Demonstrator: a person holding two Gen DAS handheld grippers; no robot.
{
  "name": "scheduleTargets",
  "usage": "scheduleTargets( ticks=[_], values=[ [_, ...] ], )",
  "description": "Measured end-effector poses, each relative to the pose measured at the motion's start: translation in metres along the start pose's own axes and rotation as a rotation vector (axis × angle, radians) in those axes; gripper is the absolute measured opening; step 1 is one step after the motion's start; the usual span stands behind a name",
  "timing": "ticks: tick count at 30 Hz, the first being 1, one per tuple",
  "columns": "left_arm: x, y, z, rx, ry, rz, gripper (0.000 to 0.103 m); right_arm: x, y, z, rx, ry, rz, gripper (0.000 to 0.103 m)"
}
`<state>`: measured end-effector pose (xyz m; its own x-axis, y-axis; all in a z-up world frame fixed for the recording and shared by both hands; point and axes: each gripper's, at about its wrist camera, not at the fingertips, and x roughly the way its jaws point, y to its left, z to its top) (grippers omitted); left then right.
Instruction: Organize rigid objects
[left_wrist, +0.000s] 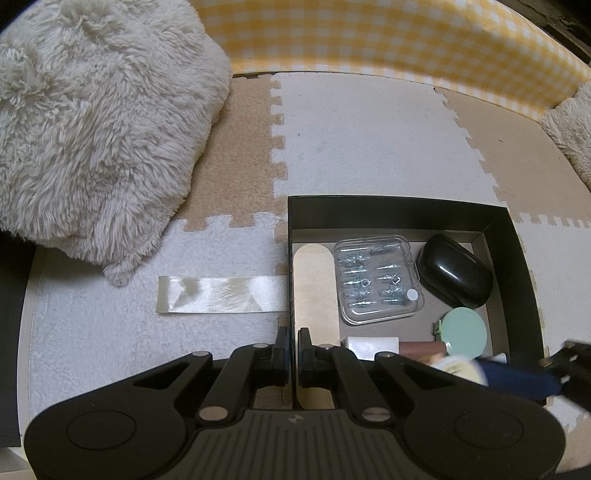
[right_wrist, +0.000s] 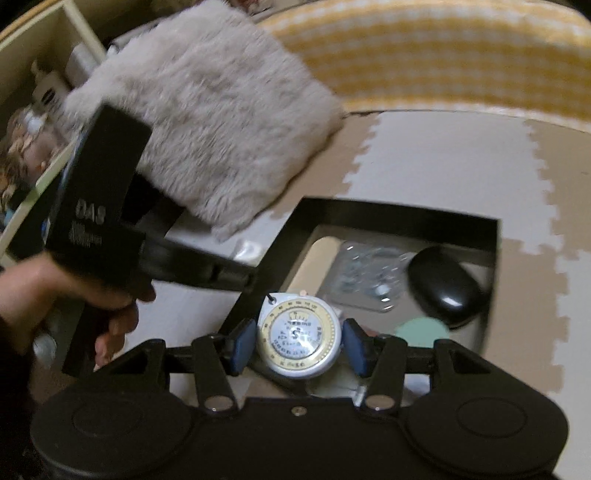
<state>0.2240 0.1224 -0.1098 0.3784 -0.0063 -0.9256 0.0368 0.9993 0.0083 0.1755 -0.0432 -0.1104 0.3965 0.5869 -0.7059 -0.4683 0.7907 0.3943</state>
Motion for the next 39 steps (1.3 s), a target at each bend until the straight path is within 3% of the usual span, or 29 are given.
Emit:
scheduleTargets(
  ticks=[6, 8, 15, 19, 23, 31, 39],
  values=[
    [0.000, 0.000, 0.000, -0.001, 0.000, -0.001, 0.003, 0.018, 0.002, -0.005, 0.020, -0.011, 0.050, 0.056],
    [0.000, 0.000, 0.000, -0.001, 0.000, -0.001, 0.003, 0.020, 0.002, -0.006, 0.025, -0.015, 0.081, 0.070],
    [0.000, 0.000, 0.000, -0.002, 0.000, -0.001, 0.003, 0.019, -0.002, -0.008, 0.039, 0.021, 0.056, 0.071],
    [0.000, 0.000, 0.000, -0.003, 0.000, -0.002, 0.003, 0.016, -0.004, -0.011, 0.028, 0.052, 0.036, 0.081],
    [0.000, 0.000, 0.000, -0.003, 0.000, -0.001, 0.003, 0.011, -0.004, -0.011, 0.022, 0.061, 0.028, 0.083],
    [0.001, 0.000, 0.000, -0.002, 0.000, -0.001, 0.003, -0.013, -0.008, -0.003, 0.011, 0.007, -0.002, 0.093],
    [0.001, 0.000, 0.000, -0.003, -0.002, 0.003, 0.003, -0.046, -0.020, 0.007, 0.034, -0.064, -0.051, 0.095]
  ],
)
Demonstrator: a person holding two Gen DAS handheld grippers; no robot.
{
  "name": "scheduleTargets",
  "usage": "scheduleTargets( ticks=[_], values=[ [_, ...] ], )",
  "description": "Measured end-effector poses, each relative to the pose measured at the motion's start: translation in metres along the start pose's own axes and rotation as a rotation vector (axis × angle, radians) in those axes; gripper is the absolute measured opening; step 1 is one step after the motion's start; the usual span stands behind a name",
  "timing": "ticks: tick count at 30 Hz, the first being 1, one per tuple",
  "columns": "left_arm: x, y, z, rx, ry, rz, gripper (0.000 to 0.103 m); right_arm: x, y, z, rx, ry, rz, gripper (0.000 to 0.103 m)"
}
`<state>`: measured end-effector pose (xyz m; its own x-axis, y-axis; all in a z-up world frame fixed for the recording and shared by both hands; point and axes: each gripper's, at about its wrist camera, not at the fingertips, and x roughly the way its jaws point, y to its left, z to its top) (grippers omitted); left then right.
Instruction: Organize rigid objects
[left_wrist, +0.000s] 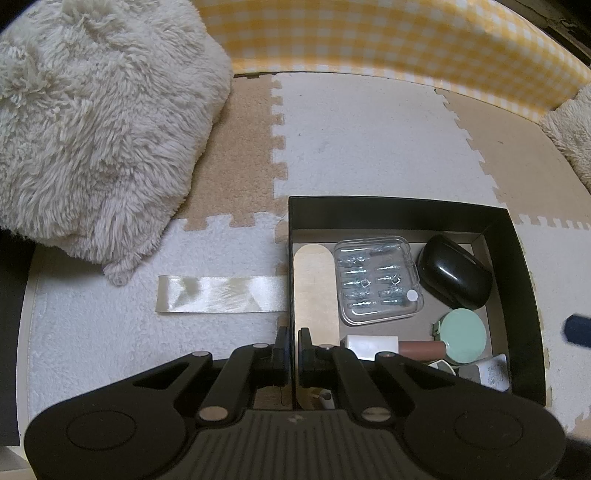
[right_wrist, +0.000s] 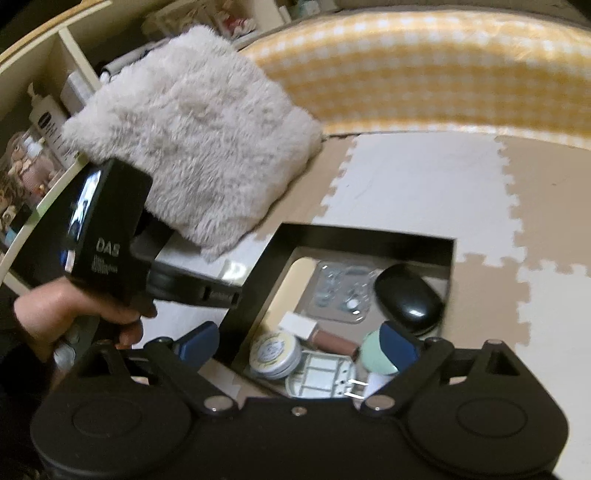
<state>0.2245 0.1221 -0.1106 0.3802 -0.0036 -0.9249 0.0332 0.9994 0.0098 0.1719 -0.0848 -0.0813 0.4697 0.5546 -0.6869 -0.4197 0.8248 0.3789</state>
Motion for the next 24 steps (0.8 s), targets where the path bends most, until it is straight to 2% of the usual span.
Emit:
scheduleTargets(
  ticks=[2, 5, 9, 11, 16, 19, 24],
  values=[
    [-0.001, -0.001, 0.000, 0.003, -0.003, 0.006, 0.005, -0.006, -0.003, 0.001, 0.001, -0.010, -0.025, 0.095],
    [-0.003, 0.000, -0.001, -0.007, -0.011, 0.003, 0.014, -0.013, -0.009, 0.000, 0.005, -0.023, -0.056, 0.095],
    [-0.016, -0.001, -0.002, -0.019, -0.050, 0.015, 0.038, -0.021, -0.015, -0.001, 0.021, -0.034, -0.081, 0.095],
    [-0.026, -0.002, -0.005, -0.034, -0.081, 0.012, 0.044, -0.025, -0.015, -0.001, 0.018, -0.043, -0.095, 0.095],
    [-0.061, -0.007, -0.016, -0.089, -0.194, 0.018, 0.076, -0.040, -0.015, -0.002, 0.005, -0.068, -0.115, 0.095],
    [-0.084, -0.016, -0.024, -0.078, -0.262, 0.044, 0.083, -0.049, -0.015, -0.005, -0.001, -0.080, -0.132, 0.095],
    [-0.117, -0.029, -0.039, -0.085, -0.338, 0.039, 0.089, -0.068, -0.014, -0.012, -0.010, -0.099, -0.170, 0.095]
  ],
)
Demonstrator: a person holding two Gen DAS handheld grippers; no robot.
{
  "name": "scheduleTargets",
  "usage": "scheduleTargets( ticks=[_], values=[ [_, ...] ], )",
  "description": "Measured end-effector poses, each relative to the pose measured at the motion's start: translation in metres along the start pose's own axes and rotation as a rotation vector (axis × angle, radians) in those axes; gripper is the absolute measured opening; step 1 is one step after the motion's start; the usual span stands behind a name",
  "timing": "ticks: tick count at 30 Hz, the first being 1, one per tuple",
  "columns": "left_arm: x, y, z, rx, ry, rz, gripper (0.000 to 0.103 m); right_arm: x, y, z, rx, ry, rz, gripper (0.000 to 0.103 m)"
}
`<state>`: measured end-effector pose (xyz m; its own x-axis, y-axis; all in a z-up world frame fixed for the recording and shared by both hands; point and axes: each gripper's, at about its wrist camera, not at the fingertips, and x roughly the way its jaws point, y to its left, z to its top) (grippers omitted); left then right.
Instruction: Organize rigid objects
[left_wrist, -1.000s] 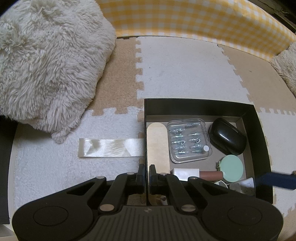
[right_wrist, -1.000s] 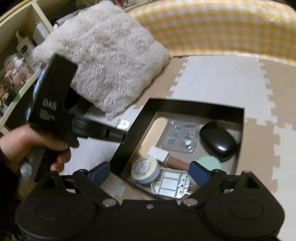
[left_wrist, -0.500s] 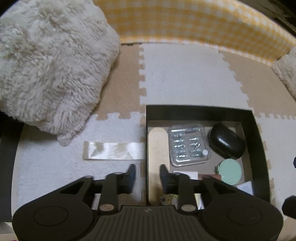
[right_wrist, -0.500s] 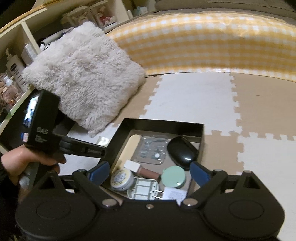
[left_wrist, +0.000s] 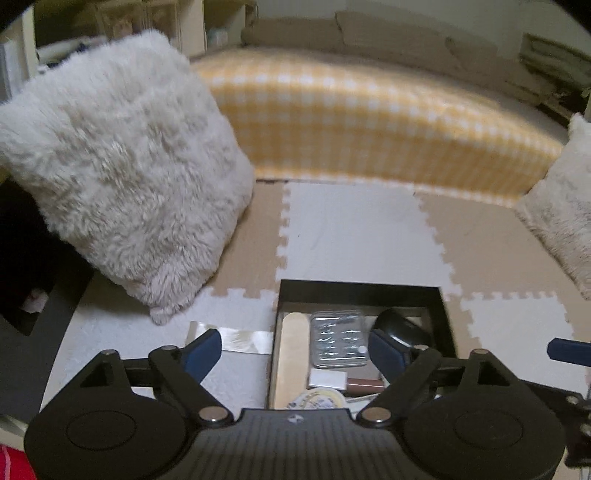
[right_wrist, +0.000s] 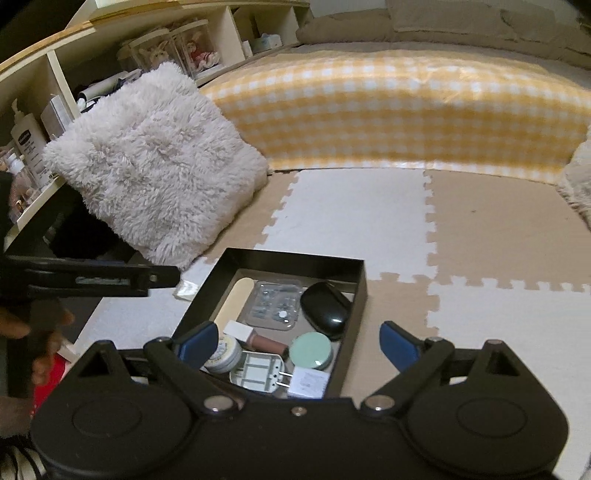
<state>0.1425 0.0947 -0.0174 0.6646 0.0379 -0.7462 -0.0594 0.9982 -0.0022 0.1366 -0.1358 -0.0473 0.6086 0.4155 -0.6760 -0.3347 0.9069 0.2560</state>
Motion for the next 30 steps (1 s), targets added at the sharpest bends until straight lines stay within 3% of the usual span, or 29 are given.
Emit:
scheduleTargets(
  ticks=[13, 16, 30],
  values=[
    [-0.104, -0.014, -0.040, -0.049, -0.142, 0.017, 0.101, -0.079, 0.002, -0.009, 0.015, -0.106, -0.053, 0.095],
    [-0.125, -0.016, -0.052, -0.044, -0.182, 0.035, 0.103, -0.097, 0.004, -0.017, 0.006, -0.131, -0.076, 0.101],
    [-0.169, -0.024, -0.104, 0.003, -0.305, 0.036, 0.103, -0.155, 0.012, -0.060, -0.010, -0.260, -0.138, 0.103]
  ],
)
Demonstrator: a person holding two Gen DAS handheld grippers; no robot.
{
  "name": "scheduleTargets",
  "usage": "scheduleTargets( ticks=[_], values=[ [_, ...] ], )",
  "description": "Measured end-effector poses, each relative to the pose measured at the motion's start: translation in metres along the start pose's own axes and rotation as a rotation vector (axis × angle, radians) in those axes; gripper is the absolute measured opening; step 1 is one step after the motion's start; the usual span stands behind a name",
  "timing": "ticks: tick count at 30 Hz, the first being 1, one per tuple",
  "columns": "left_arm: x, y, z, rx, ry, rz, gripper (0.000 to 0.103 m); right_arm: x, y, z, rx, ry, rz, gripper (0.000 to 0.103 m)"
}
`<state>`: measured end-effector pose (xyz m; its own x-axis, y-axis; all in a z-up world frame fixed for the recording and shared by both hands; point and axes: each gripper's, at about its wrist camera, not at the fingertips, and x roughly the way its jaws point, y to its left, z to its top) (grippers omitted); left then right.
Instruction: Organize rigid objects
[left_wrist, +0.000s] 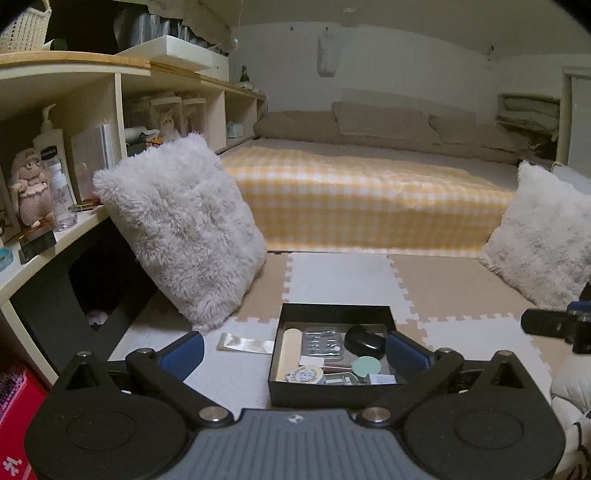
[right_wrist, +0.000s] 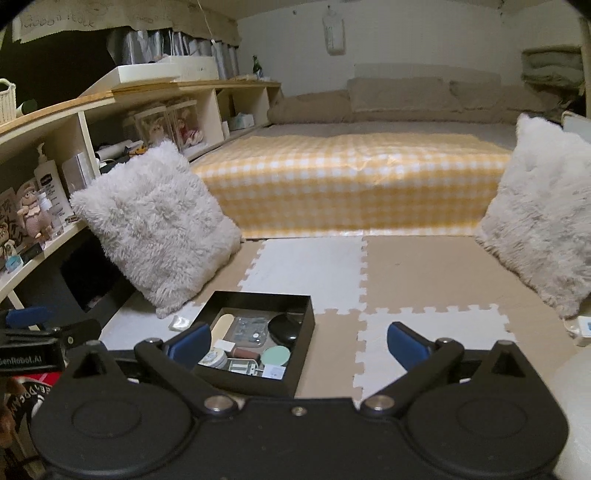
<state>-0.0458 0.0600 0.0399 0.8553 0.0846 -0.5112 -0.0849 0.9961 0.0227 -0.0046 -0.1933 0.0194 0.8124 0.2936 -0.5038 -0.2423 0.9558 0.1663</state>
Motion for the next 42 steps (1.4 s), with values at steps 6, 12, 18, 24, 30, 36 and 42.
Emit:
scheduleTargets(
  ticks=[6, 12, 18, 24, 30, 36, 42],
  values=[
    [-0.010, -0.002, -0.012, 0.009, -0.026, -0.023, 0.103, -0.009, 0.009, -0.019, -0.034, -0.015, -0.024, 0.103],
    [-0.015, -0.005, -0.022, 0.034, -0.041, -0.019, 0.103, -0.016, 0.009, -0.029, -0.027, -0.038, -0.047, 0.103],
    [-0.015, -0.007, -0.028, 0.044, -0.038, -0.017, 0.103, -0.021, 0.009, -0.033, -0.039, -0.055, -0.059, 0.103],
    [-0.015, -0.006, -0.029, 0.046, -0.042, -0.012, 0.103, -0.020, 0.007, -0.035, -0.037, -0.061, -0.079, 0.103],
    [-0.014, -0.006, -0.029, 0.046, -0.040, -0.015, 0.103, -0.020, 0.007, -0.037, -0.045, -0.064, -0.093, 0.103],
    [-0.014, -0.006, -0.029, 0.046, -0.039, -0.015, 0.103, -0.021, 0.008, -0.037, -0.058, -0.067, -0.093, 0.103],
    [-0.014, -0.006, -0.029, 0.046, -0.039, -0.014, 0.103, -0.021, 0.008, -0.037, -0.058, -0.068, -0.093, 0.103]
  ],
)
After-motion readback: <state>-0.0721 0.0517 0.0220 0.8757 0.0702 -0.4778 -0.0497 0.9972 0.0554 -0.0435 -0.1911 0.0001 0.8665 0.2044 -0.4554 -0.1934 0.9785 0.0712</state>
